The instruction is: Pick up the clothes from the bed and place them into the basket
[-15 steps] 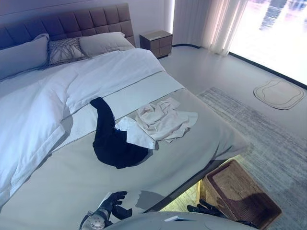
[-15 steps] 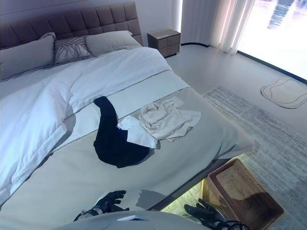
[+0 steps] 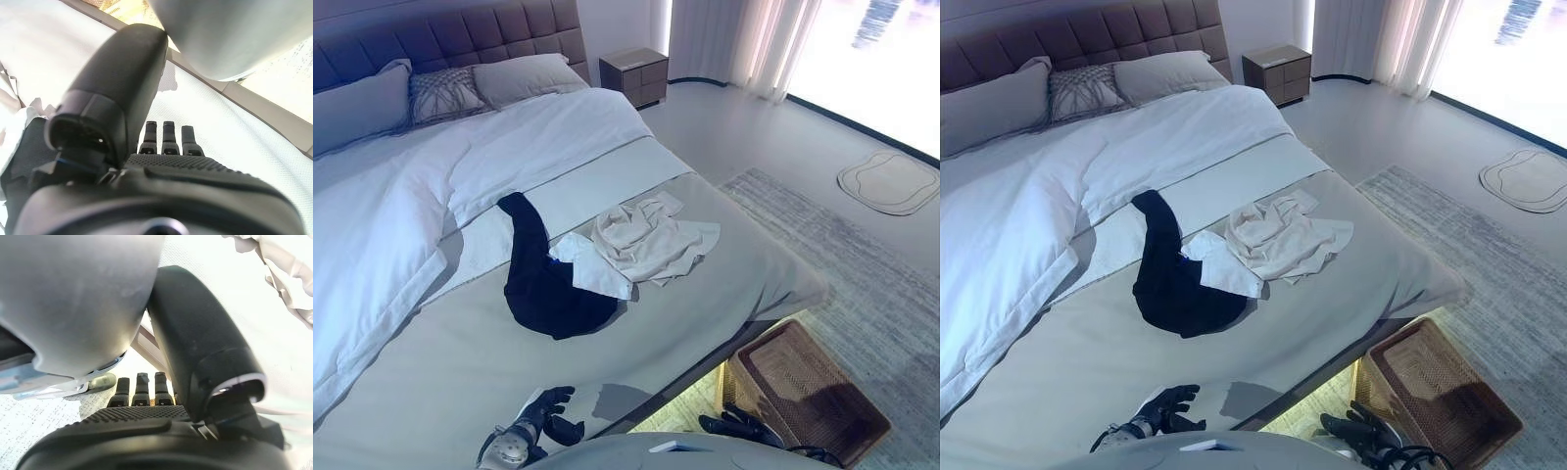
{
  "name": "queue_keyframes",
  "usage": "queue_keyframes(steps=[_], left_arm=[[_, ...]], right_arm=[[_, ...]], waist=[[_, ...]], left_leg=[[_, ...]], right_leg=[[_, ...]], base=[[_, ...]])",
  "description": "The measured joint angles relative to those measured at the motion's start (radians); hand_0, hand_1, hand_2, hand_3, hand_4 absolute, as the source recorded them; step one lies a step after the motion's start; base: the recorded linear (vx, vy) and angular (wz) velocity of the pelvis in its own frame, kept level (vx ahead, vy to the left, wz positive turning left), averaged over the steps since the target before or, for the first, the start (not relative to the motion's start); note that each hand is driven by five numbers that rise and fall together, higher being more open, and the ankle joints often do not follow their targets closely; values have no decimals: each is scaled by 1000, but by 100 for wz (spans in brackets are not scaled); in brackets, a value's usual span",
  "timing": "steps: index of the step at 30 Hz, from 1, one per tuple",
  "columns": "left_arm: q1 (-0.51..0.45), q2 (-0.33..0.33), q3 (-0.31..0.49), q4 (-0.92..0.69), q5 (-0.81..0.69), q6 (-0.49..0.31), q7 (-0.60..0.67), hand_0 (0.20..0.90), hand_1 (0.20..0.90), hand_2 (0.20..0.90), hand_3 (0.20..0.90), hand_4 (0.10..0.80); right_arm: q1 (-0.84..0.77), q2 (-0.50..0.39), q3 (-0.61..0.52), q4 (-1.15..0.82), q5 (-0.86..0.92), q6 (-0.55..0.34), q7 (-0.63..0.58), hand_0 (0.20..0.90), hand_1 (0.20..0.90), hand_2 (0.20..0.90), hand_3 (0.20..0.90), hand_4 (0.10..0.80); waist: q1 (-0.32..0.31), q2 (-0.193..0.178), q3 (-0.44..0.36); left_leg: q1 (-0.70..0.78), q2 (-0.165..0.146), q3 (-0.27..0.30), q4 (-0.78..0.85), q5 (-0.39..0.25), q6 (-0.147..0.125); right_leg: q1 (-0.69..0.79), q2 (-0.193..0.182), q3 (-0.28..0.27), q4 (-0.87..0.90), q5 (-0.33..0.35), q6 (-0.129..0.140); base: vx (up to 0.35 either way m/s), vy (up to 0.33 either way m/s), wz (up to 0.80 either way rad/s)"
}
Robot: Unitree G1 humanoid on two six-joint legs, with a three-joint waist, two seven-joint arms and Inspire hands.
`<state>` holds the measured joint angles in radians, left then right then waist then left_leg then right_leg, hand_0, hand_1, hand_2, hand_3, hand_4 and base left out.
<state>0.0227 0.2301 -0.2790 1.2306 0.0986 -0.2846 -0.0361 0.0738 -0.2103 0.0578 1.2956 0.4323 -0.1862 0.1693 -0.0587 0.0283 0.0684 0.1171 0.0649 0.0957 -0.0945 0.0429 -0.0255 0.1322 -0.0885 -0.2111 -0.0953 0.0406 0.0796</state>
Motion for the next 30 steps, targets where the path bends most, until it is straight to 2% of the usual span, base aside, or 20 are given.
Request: queue_keyframes(steps=[6,8,9,13,19,22,28,30], left_arm=[[-3,0,0,-1,1,4,8,900,900,900,900,800],[-6,1,-2,-7,1,13,7,900,900,900,900,800],[-12,2,-9,-12,1,24,6,900,900,900,900,800],[-11,12,-21,-59,1,54,3,900,900,900,900,800],[-10,30,-21,-117,-2,86,-3,900,900,900,900,800],[-8,33,-15,-117,-30,83,-9,900,900,900,900,800],[-16,45,1,-113,-43,54,0,900,900,900,900,800],[-44,52,-1,-117,-61,45,9,900,900,900,900,800]], right_arm=[[-14,-5,5,-4,-27,-16,-31,900,900,900,900,800],[-25,-16,41,-14,-58,-25,-42,900,900,900,900,800],[-29,-31,79,-50,-71,-25,-58,900,900,900,900,800],[-60,-78,113,-229,-104,-29,-133,900,900,900,900,800],[-193,-202,121,-518,-225,-47,-238,900,900,900,900,800],[-315,-313,170,-638,-367,-2,-335,900,900,900,900,800],[-538,-393,187,-686,-563,94,-465,900,900,900,900,800],[-633,-455,228,-672,-624,140,-473,900,900,900,900,800]], waist=[[2,-2,4],[7,-5,7],[13,-5,9],[37,-15,16],[56,-32,40],[87,-40,49],[125,-51,69],[149,-43,92]], left_leg=[[1,-1,-7,0,1,-1],[1,-1,-14,0,2,-1],[1,-1,-16,0,3,0],[-2,0,-23,0,6,1],[-18,-2,-39,0,12,10],[-29,-11,-58,0,19,14],[-61,-30,-113,6,51,-13],[-96,-31,-133,18,57,-19]], right_leg=[[6,0,-10,1,1,3],[11,0,-18,3,1,3],[12,0,-21,3,1,3],[13,2,-24,0,0,2],[11,-1,-49,3,1,3],[13,-3,-69,4,1,3],[11,-9,-121,4,1,4],[-11,-11,-140,4,-1,6]], base=[[31,-27,4],[32,-65,10],[16,-50,9],[11,-42,6],[21,-13,14],[82,-15,19],[5,10,29],[-239,64,29]])
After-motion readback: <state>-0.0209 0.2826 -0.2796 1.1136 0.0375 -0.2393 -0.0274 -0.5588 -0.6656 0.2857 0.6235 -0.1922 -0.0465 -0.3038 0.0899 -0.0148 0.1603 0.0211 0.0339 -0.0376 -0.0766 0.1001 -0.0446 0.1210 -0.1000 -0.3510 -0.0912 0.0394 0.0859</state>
